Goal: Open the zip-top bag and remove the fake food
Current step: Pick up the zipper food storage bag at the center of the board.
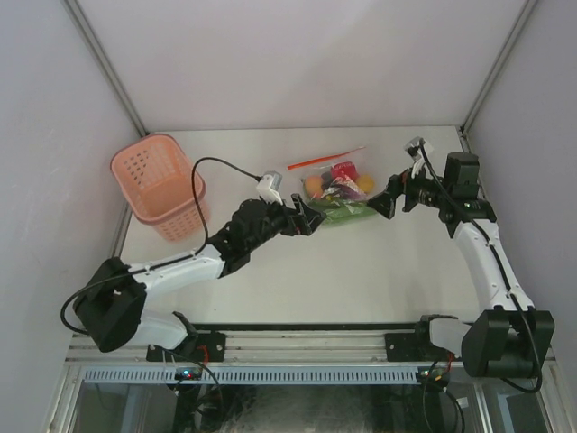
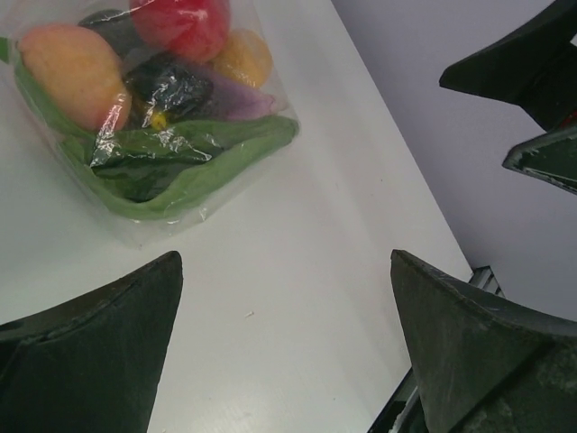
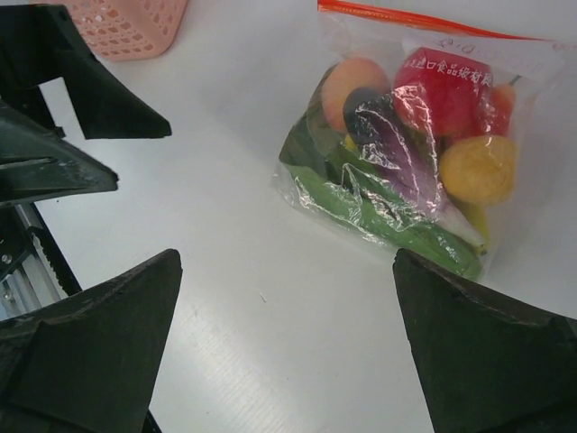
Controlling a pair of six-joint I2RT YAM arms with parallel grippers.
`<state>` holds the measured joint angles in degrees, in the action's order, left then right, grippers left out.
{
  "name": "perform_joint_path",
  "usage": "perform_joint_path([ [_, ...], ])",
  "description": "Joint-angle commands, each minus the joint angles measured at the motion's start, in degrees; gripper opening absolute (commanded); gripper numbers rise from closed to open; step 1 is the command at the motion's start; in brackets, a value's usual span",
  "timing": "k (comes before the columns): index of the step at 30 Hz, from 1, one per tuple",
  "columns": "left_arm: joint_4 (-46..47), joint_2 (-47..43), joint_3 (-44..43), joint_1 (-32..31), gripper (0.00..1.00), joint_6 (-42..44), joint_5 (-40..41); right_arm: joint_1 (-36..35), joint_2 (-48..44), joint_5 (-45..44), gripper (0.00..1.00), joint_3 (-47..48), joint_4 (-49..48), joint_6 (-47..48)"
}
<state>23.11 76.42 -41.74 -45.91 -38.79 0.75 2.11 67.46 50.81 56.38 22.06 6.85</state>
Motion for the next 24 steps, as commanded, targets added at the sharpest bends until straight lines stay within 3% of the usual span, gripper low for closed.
perform_joint_path([
  [1,9.95,2.76,0.30,1.38,1.00,-5.33,-2.59,1.01,-0.49,2.29,1.00,0.06,-3.67,1.89],
  [19,3.73,16.11,-7.66,1.53,0.91,-6.22,11.52,3.55,0.49,1.56,1.00,-0.48,-5.10,0.71],
  [24,4.01,21.10,-11.36,3.56,0.92,-6.28,9.95,3.38,0.66,1.89,1.00,-0.45,-5.23,0.42],
])
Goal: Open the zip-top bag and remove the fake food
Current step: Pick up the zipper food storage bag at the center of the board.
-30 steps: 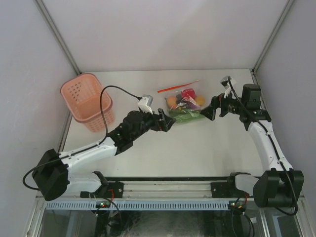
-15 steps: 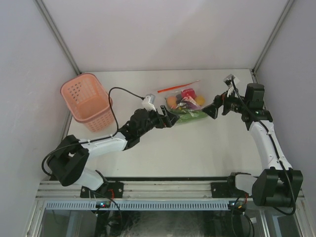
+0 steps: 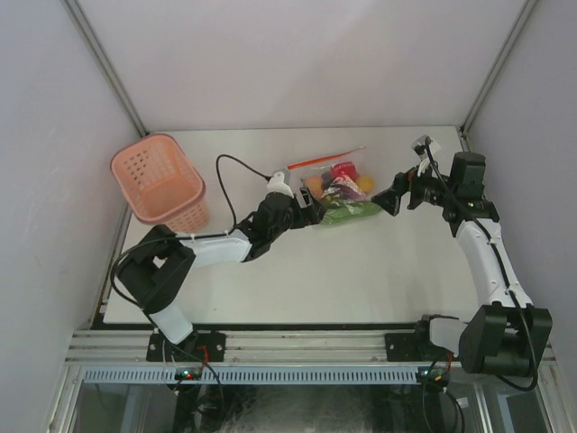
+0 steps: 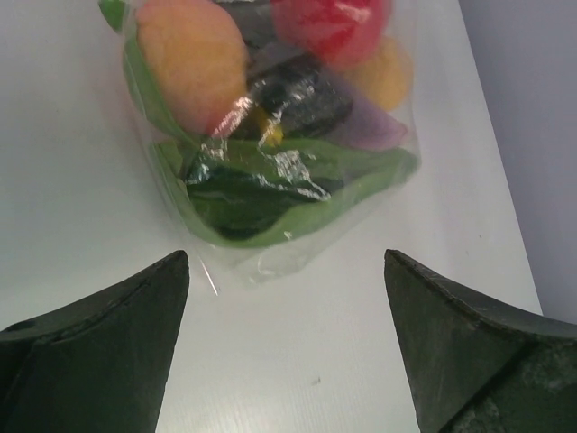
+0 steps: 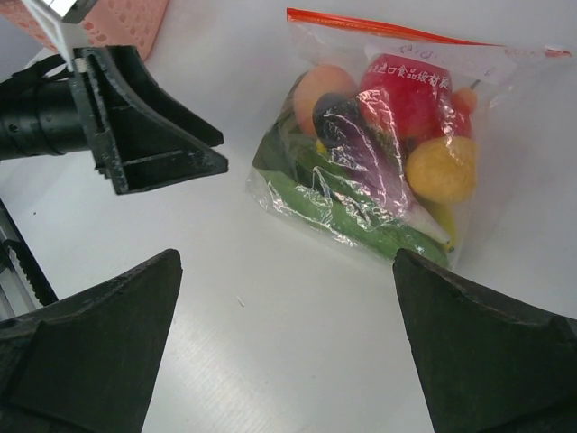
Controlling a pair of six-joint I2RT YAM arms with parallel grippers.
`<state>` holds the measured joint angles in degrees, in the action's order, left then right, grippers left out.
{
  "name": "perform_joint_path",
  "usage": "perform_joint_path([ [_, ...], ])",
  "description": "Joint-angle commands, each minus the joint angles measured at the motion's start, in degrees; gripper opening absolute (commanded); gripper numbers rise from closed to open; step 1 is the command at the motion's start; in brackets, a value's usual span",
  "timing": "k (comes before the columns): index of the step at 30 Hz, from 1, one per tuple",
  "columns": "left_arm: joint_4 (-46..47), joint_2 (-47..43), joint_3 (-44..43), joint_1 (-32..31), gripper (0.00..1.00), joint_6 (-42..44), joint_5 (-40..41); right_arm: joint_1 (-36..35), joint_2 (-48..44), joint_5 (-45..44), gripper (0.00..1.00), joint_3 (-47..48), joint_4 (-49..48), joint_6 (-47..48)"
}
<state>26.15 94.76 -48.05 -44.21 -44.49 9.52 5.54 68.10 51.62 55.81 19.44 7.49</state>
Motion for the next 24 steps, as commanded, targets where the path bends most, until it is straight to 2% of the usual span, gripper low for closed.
perform_joint_path([
  [1,1.32,3.47,-5.60,2.51,0.92,-0.53,0.82,-0.07,0.04,1.06,1.00,0.09,-2.56,-0.19],
  [16,10.80,13.96,-9.10,9.78,0.96,0.92,-15.94,0.06,0.72,1.11,1.00,0.13,-2.52,-0.02],
  [24,11.10,20.45,-13.70,9.99,0.96,1.33,-18.34,0.09,0.95,0.95,1.00,0.09,-2.57,0.06],
])
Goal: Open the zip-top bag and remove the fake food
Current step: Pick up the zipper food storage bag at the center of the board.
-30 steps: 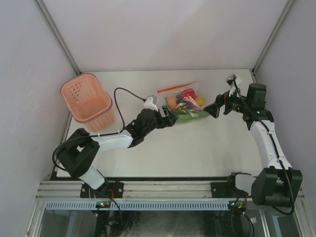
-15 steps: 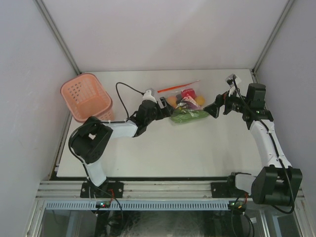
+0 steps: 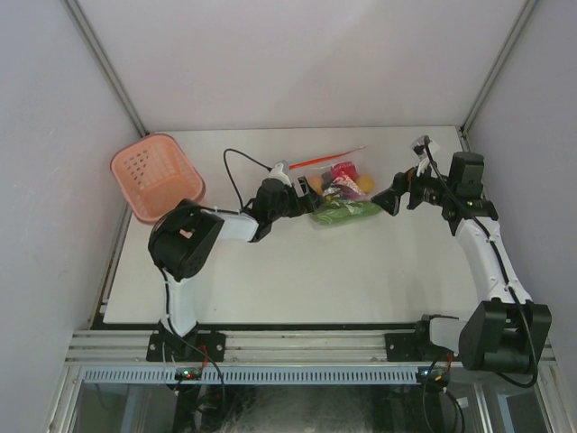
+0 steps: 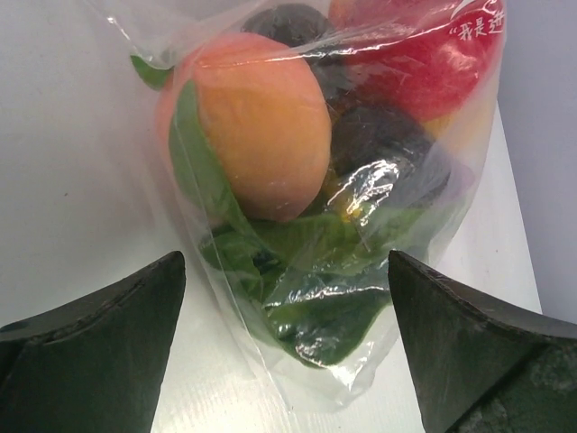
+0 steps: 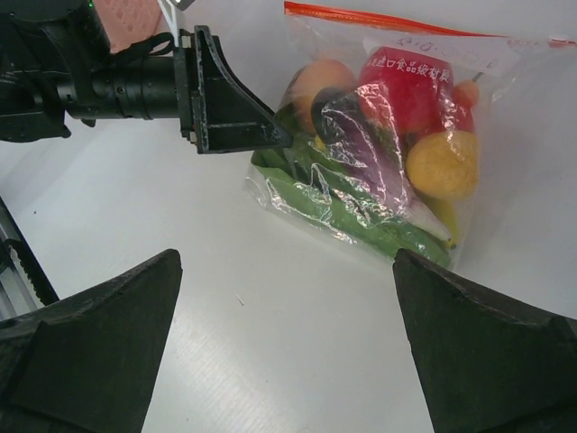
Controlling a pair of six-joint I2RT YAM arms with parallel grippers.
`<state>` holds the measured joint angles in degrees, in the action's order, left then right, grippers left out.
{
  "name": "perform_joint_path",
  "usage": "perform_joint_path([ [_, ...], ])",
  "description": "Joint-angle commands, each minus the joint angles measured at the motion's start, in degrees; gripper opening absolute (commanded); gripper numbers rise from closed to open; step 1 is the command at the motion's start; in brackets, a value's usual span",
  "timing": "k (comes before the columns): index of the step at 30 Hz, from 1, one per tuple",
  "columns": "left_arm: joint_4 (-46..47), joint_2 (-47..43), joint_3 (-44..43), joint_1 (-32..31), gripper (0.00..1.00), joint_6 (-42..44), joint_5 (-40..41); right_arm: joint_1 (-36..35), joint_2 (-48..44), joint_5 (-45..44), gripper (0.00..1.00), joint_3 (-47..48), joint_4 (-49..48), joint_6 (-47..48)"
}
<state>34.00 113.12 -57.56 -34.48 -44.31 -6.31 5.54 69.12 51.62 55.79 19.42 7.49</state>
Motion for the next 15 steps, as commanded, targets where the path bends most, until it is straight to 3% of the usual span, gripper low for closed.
perform_joint_path([
  [1,3.41,2.74,-4.51,0.36,0.95,1.16,-2.49,0.12,-0.05,0.93,1.00,0.11,-2.54,0.07],
  [4,4.27,4.65,-5.40,0.83,0.92,1.23,-2.97,0.17,0.19,1.04,1.00,0.15,-2.53,0.07],
  [7,5.63,6.27,-6.12,1.11,0.82,1.25,-3.47,0.12,0.42,1.18,1.00,0.12,-2.39,0.16],
  [12,8.92,6.34,-5.51,1.18,0.55,4.01,-3.80,0.15,0.49,1.11,1.00,0.14,-2.36,0.33],
  [15,10.06,3.42,-3.09,1.02,0.37,10.84,-2.79,0.15,0.66,1.00,1.00,0.11,-2.28,0.49],
])
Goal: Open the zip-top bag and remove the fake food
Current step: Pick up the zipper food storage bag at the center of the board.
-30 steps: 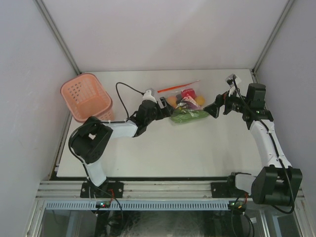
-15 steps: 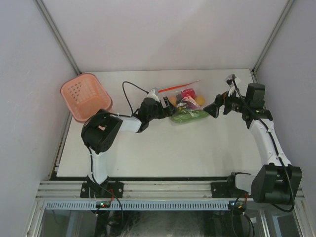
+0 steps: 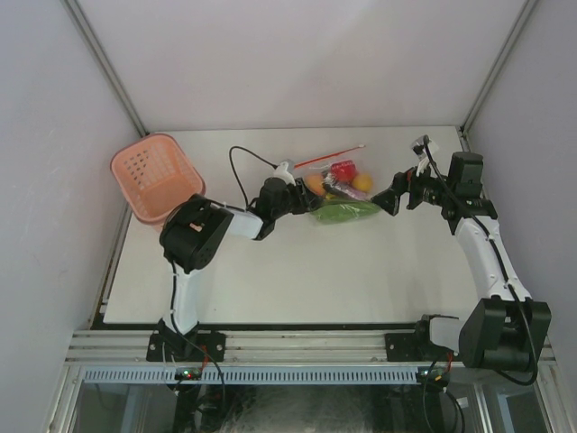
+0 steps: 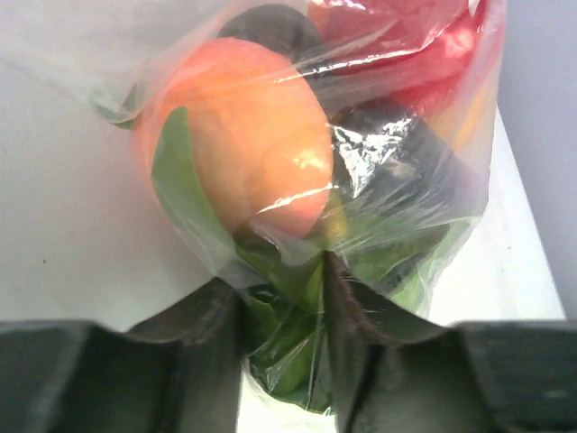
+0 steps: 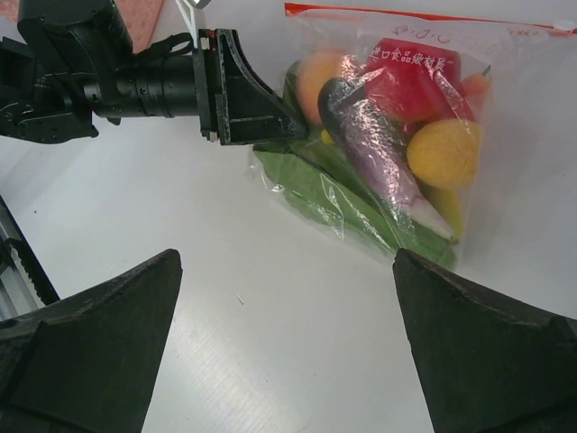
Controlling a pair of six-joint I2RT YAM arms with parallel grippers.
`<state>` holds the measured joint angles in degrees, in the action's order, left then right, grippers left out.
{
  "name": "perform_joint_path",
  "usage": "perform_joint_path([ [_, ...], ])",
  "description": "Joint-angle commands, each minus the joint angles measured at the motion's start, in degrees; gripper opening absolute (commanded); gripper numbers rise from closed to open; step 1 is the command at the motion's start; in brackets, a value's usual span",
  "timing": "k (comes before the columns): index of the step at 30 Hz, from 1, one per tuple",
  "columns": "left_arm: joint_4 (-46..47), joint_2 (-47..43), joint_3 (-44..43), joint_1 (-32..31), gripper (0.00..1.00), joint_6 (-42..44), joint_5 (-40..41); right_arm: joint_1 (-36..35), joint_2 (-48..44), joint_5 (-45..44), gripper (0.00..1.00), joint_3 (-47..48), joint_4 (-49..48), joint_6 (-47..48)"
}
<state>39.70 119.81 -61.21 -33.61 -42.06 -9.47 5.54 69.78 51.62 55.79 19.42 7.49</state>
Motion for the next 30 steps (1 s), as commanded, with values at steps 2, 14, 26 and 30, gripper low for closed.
perform_joint_path([
  [2,6.19,-6.21,3.61,-0.09,0.27,13.86,1.79,0.15,0.12,1.49,1.00,0.13,-2.28,0.64],
  [14,19.26,-20.90,22.10,-1.95,0.00,37.86,-0.83,0.51,1.65,10.29,1.00,-0.13,-3.80,-2.12],
  [26,20.23,-32.32,29.96,-9.44,0.00,54.52,5.19,0.45,3.50,17.98,1.00,-4.15,-14.67,-12.05],
  [30,18.46,-35.59,31.46,-9.82,0.00,57.11,6.30,0.45,3.32,19.63,1.00,-4.77,-16.71,-13.58],
])
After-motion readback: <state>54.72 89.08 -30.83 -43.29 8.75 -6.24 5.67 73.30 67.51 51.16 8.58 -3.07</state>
